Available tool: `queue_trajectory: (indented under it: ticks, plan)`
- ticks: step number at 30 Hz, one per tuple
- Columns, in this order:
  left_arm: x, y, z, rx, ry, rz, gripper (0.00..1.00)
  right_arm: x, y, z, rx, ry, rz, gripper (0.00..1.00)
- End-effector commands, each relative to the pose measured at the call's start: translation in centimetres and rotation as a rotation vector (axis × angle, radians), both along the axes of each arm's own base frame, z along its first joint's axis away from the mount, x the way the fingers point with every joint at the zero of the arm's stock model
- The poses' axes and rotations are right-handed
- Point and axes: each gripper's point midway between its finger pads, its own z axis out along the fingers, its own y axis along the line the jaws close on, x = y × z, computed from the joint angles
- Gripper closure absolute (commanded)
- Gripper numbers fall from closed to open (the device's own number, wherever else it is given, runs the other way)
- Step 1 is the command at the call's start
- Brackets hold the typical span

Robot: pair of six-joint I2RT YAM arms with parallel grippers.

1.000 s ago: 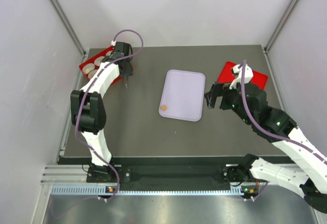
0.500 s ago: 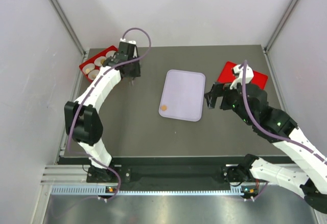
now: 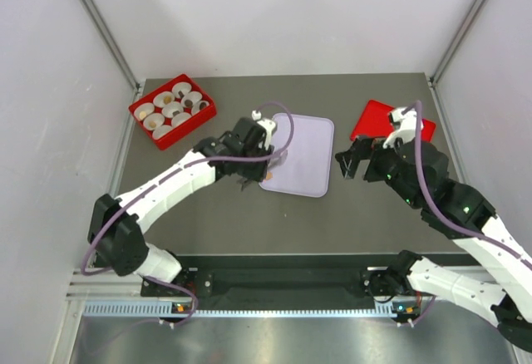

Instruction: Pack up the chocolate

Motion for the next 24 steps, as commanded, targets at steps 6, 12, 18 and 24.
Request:
queue_trajectory:
  ticks: [6, 12, 18, 24]
  plan:
    - [-4.0, 1.6, 0.3, 0.063, -0.029, -0.009, 0.57, -1.1, -0.6, 1.8, 0.070, -0.028, 0.002, 0.00]
    - [-4.5, 2.4, 0.5, 0.077, -0.055, -0.012, 0.55, -1.5, -0.9, 2.1, 0.089, -0.033, 0.004, 0.00]
    - [-5.0, 2.9, -0.5, 0.112, -0.034, -0.024, 0.54, -1.8, -1.1, 2.3, 0.098, -0.037, 0.005, 0.00]
    - [-5.2, 2.6, -1.5, 0.118, -0.013, -0.045, 0.54, -1.8, -1.0, 2.2, 0.100, -0.033, 0.003, 0.00]
